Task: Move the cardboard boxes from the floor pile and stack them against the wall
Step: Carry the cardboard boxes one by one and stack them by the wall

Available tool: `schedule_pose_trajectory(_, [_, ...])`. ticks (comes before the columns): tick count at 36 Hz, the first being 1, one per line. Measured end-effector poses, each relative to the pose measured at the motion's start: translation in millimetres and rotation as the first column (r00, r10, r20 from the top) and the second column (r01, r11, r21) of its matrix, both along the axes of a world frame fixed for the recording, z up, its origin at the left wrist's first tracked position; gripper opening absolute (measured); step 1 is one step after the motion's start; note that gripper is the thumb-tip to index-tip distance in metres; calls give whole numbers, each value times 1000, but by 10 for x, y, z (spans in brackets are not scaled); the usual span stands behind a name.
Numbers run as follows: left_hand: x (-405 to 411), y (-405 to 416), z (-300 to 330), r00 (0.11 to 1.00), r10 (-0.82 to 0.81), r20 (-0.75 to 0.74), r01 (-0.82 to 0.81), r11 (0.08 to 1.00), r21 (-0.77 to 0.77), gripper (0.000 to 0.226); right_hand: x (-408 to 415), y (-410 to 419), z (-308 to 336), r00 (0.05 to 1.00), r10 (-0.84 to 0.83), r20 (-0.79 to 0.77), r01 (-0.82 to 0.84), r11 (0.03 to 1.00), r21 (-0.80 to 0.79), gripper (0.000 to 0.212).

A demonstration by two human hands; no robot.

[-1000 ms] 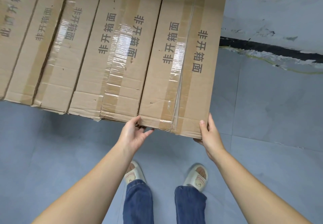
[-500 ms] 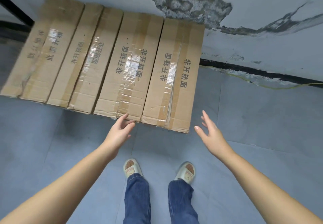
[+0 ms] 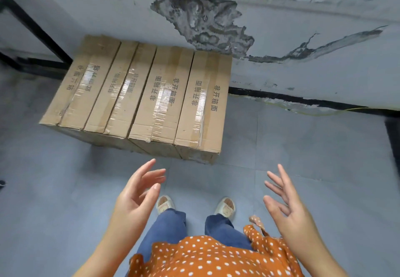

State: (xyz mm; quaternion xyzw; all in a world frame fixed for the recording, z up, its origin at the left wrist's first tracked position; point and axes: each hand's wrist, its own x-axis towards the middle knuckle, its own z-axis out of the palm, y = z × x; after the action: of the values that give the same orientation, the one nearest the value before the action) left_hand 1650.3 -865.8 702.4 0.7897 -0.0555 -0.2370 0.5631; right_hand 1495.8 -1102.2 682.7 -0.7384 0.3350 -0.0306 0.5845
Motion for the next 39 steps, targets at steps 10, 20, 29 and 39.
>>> schedule_pose_trajectory(10, [381, 344, 47, 975, -193, 106, 203, 975, -93, 39, -212, 886, 73, 883, -443, 155, 449, 894, 2, 60])
schedule_pose_trajectory(20, [1045, 867, 37, 767, -636, 86, 641, 766, -51, 49, -254, 2368, 33, 545, -788, 285, 824, 566, -9, 62])
schedule_pose_trajectory(29, [688, 701, 315, 455, -888, 68, 890, 450, -78, 39, -688, 3576, 190, 129, -927, 352, 992, 124, -38, 72])
schedule_pose_trajectory(39, [-217, 1087, 284, 230, -968, 101, 954, 204, -219, 38, -1183, 4944, 305, -230, -877, 422, 958, -281, -62, 51])
